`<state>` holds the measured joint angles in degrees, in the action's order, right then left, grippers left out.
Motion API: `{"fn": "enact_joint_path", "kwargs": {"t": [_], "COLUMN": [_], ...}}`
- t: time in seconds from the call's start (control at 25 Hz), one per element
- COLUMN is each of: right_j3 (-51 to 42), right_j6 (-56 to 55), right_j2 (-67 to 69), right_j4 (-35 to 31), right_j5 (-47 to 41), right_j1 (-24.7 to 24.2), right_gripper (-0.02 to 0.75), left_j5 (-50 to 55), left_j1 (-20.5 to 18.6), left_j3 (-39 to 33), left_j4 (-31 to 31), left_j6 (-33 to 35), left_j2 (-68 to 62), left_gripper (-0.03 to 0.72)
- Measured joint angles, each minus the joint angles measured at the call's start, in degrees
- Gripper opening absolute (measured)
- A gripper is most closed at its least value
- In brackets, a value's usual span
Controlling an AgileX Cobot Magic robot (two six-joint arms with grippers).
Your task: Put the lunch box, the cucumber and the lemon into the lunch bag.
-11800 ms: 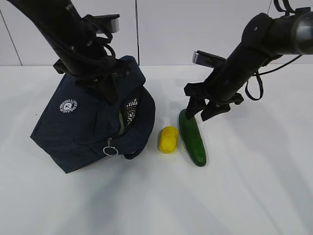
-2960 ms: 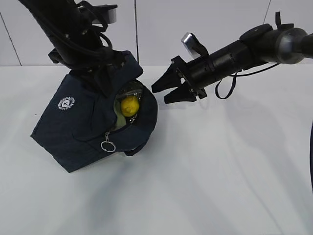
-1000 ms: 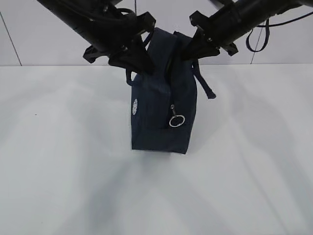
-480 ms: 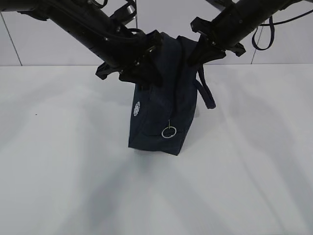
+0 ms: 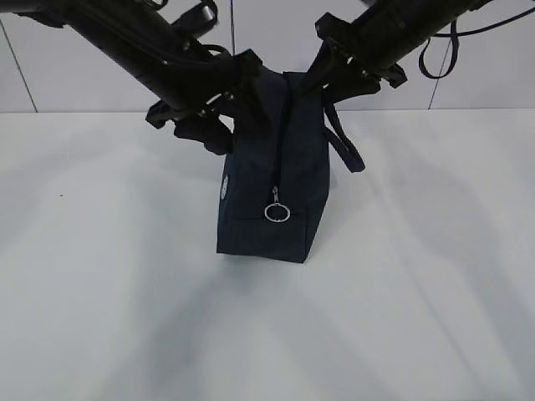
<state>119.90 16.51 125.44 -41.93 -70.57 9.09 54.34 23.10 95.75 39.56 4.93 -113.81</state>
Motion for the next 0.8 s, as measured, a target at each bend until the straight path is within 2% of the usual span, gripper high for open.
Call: {"fn": "enact_joint_path", "kwargs": {"t": [0.24, 0.48, 0.8], "right_j3": [5.5, 6.6, 6.7], "right_j6": [0.1, 2.4, 6.1], "right_j2": [-0.6, -6.8, -16.7], "right_j4": [-0.8, -1.3, -2.0], "right_j5": [0.0, -0.3, -1.1], "right_j1": [0.0, 0.0, 0.0], "right_gripper": [0.349, 0.344, 0.330], "left_j5": [-0.6, -3.3, -6.3], "left_j1": [-3.6, -3.7, -3.6], "left_j3": [0.0, 0.0, 0.0], "left_j4": [-5.9, -14.7, -21.8], "left_j6": [0.0, 0.0, 0.0], "left_j2": [5.2, 11.1, 18.6], "left_gripper": [0.427, 0.424, 0.421]}}
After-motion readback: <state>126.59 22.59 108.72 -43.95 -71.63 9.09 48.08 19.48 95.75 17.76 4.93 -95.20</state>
